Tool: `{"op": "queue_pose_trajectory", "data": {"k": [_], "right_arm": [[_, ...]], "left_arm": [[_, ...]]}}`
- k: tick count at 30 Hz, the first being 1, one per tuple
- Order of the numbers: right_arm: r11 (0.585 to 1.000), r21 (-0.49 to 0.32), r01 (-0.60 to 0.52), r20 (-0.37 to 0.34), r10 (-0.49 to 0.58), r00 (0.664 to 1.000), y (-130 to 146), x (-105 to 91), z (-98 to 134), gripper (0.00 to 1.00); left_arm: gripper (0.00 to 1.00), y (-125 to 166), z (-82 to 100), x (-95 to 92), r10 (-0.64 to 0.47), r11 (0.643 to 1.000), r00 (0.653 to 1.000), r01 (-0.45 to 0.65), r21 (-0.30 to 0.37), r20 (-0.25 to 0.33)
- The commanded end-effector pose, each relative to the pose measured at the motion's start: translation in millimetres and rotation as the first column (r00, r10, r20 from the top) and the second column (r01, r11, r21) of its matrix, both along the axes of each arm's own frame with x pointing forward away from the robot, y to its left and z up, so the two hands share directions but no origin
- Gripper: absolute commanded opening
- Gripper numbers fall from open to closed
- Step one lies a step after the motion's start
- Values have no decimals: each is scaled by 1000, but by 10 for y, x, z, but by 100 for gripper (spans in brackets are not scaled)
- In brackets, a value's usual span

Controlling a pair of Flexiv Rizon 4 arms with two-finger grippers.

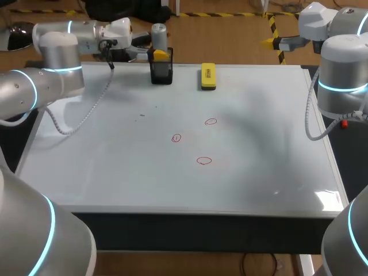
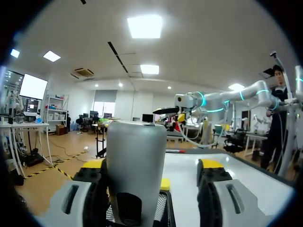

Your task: Pick up the inspection probe, press it on each red-marked spot on the whiteboard one by one, put down the probe, pick up the eraser, and wipe off all the red marks.

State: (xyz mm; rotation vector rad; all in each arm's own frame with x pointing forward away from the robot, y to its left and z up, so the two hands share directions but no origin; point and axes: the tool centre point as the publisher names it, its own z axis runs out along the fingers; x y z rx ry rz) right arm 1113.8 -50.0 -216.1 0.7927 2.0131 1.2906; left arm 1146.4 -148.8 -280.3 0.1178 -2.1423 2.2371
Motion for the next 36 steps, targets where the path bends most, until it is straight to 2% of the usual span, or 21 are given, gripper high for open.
{"op": "queue_pose_trajectory", "data": {"k": [1, 4, 7, 9, 10, 20, 26, 34, 36], "right_arm": [[1000, 0, 0, 0, 0, 1000, 0, 0, 0, 100], [1000, 0, 0, 0, 0, 1000, 0, 0, 0, 100], [1000, 0, 0, 0, 0, 1000, 0, 0, 0, 100], [1000, 0, 0, 0, 0, 1000, 0, 0, 0, 100], [1000, 0, 0, 0, 0, 1000, 0, 0, 0, 100], [1000, 0, 0, 0, 0, 1000, 0, 0, 0, 100], [1000, 0, 0, 0, 0, 1000, 0, 0, 0, 100], [1000, 0, 0, 0, 0, 1000, 0, 0, 0, 100], [1000, 0, 0, 0, 0, 1000, 0, 0, 0, 100]], "left_arm": [[42, -1, -1, 12, -4, 1000, 1000, 4, 4, -1], [39, 2, -2, 15, -6, 1000, 1000, 6, 11, -2], [31, 4, -2, 15, -9, 1000, 1000, 9, 20, -3], [7, 3, -3, 10, -10, 999, 1000, 11, 32, -4], [0, 2, -2, 7, -10, 999, 1000, 10, 33, -5], [0, -7, -39, 12, 13, 998, 1000, -12, 61, -6], [0, 6, -16, 50, 59, 997, 998, -59, 52, -2], [0, 0, 134, 80, 75, 996, 997, -76, 40, 19], [0, -11, 185, 88, 81, 996, 997, -81, 46, 6]]}}
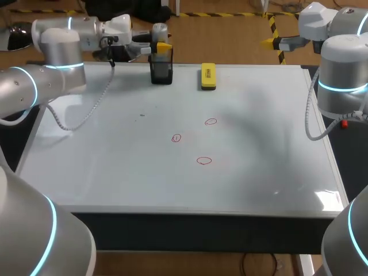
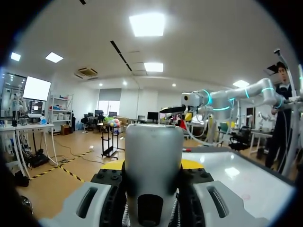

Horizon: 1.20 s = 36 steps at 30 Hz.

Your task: Pick up the inspection probe, press it on each red-marked spot on the whiteboard one by one, put down the probe, pick up the eraser, and wipe off all the red marks.

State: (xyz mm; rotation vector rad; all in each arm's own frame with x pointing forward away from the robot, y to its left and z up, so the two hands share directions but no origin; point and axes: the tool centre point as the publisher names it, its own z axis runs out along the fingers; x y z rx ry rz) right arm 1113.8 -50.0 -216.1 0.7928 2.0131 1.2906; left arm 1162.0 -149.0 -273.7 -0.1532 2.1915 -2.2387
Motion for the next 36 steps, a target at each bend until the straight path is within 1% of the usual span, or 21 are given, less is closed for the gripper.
{"op": "queue_pose_trajectory", "data": {"k": [1, 3, 7, 15, 22, 28, 36], "right_arm": [[1000, 0, 0, 0, 0, 1000, 0, 0, 0, 100], [1000, 0, 0, 0, 0, 1000, 0, 0, 0, 100], [1000, 0, 0, 0, 0, 1000, 0, 0, 0, 100], [1000, 0, 0, 0, 0, 1000, 0, 0, 0, 100], [1000, 0, 0, 0, 0, 1000, 0, 0, 0, 100], [1000, 0, 0, 0, 0, 1000, 0, 0, 0, 100], [1000, 0, 0, 0, 0, 1000, 0, 0, 0, 100]], "left_arm": [[0, -21, 152, -70, 31, 999, 1000, -31, 21, -3], [0, -37, 221, -76, 30, 999, 1000, -30, 27, 1], [0, -21, 364, -60, 44, 999, 999, -45, 16, 22], [0, 42, 706, -63, 72, 997, 996, -72, 6, 56], [0, 81, 984, -110, 78, 997, 995, -79, 9, 57], [0, 114, 1189, -160, 84, 996, 995, -84, -9, 59], [0, 231, 1385, -273, 100, 995, 993, -98, -27, 60]]}}
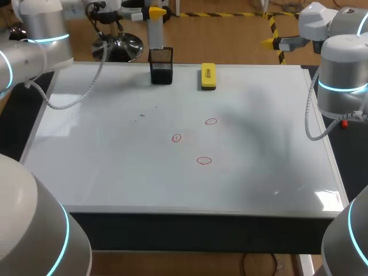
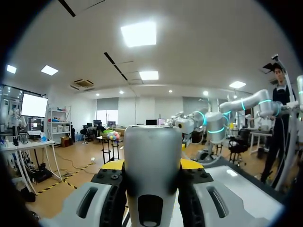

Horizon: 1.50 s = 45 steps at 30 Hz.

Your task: Pick up the inspection probe, press it on each red-marked spot on the whiteboard one by one, put down the probe, pick up the eraser, and wipe off all the red marks.

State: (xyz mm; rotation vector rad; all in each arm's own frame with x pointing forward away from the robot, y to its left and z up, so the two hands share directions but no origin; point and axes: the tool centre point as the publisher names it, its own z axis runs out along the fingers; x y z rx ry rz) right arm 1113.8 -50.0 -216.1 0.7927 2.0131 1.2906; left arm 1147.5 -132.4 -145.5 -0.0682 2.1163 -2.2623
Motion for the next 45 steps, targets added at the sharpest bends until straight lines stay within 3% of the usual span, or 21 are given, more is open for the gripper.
{"op": "queue_pose_trajectory", "data": {"k": [1, 7, 22, 45], "right_arm": [[1000, 0, 0, 0, 0, 1000, 0, 0, 0, 100], [1000, 0, 0, 0, 0, 1000, 0, 0, 0, 100], [1000, 0, 0, 0, 0, 1000, 0, 0, 0, 100], [1000, 0, 0, 0, 0, 1000, 0, 0, 0, 100]], "left_arm": [[0, 88, 108, -138, 112, 994, 994, -112, 18, -7], [0, 259, 88, -243, 143, 989, 990, -142, 34, -19], [0, 764, -177, -476, 229, 973, 972, -229, 15, -48], [0, 851, -625, -608, 221, 975, 973, -221, 4, -59]]}}
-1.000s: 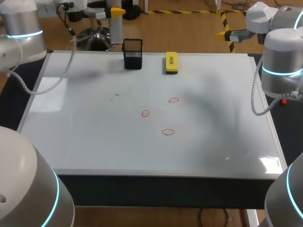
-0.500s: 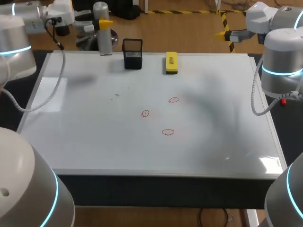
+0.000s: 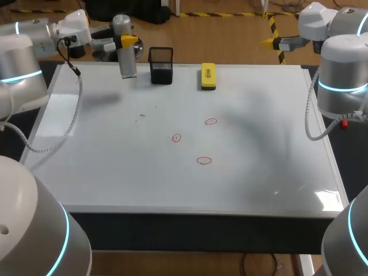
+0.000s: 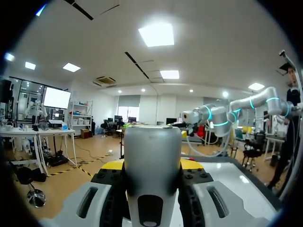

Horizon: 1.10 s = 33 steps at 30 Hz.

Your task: Pick up the inspection probe, press it on each red-marked spot on the whiteboard one by one, put down the probe, pick up the eraser, and wipe off all the red marks.

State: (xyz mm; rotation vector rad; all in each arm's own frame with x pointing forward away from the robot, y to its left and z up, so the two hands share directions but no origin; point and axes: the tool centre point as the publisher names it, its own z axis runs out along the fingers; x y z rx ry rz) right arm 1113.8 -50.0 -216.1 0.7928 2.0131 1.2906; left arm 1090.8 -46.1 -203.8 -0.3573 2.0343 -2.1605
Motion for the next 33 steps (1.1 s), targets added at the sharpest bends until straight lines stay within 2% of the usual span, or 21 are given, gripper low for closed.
{"op": "queue_pose_trajectory", "data": {"k": [1, 13, 23, 33], "right_arm": [[1000, 0, 0, 0, 0, 1000, 0, 0, 0, 100], [1000, 0, 0, 0, 0, 1000, 0, 0, 0, 100], [1000, 0, 0, 0, 0, 1000, 0, 0, 0, 100], [1000, 0, 0, 0, 0, 1000, 0, 0, 0, 100]], "left_arm": [[0, -10, -59, -47, 5, 1000, 1000, -5, -9, 13], [0, 42, -278, -40, -43, 999, 999, 44, -30, 29], [0, 74, -360, -28, -106, 993, 994, 107, -40, 34], [0, 86, -400, -18, -126, 992, 992, 126, -30, 24]]}}
